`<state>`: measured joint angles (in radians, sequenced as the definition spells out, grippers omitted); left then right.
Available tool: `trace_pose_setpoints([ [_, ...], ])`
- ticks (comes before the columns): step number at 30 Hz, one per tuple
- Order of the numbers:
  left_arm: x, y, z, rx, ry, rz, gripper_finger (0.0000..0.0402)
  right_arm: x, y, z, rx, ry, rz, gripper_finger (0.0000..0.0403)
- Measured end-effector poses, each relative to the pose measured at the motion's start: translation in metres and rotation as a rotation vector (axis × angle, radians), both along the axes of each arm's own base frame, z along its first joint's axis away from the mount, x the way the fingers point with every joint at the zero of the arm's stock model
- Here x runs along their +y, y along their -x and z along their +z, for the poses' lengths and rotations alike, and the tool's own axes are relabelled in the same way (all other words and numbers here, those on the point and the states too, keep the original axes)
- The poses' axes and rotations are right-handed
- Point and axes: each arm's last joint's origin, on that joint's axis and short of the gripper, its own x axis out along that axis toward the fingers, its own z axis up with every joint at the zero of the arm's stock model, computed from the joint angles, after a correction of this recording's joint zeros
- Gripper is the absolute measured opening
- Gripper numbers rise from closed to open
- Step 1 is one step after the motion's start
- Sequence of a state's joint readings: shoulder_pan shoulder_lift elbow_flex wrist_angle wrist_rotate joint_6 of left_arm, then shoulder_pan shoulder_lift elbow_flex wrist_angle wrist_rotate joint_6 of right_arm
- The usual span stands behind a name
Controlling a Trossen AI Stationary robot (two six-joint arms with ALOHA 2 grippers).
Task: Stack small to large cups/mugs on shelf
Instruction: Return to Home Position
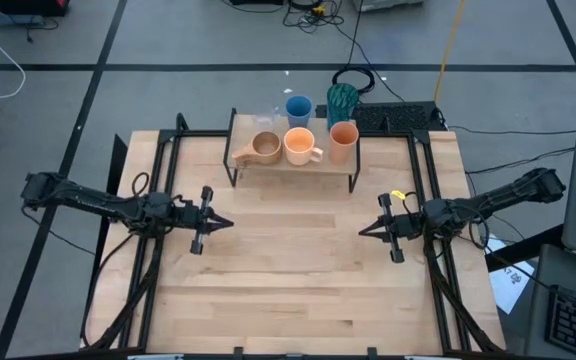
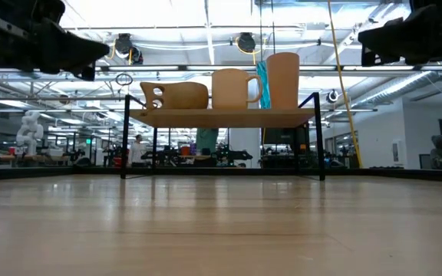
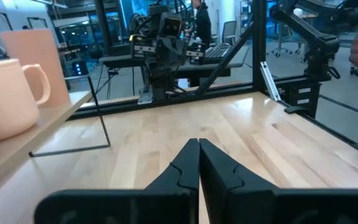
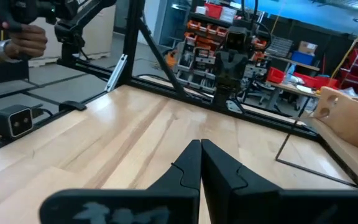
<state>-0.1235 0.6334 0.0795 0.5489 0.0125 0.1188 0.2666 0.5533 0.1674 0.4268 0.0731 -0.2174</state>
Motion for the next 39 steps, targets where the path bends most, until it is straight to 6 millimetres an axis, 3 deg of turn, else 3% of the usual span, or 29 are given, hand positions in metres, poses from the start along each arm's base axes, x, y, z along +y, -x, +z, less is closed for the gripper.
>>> trace_pose_setpoints([
  [11,0.01,0.006,-0.019,0.034,0.049,0.015,0.0003,-0.004,0.005,-0.02,0.009,-0.005,-0.019,0.0],
  [26,0.011,0.013,-0.011,-0.036,0.029,0.013,0.0008,-0.006,0.013,-0.013,-0.073,-0.033,-0.018,0.0],
  [39,0.011,0.021,-0.014,0.011,0.042,0.019,0.0004,-0.009,0.026,-0.007,-0.142,-0.015,-0.019,0.0],
])
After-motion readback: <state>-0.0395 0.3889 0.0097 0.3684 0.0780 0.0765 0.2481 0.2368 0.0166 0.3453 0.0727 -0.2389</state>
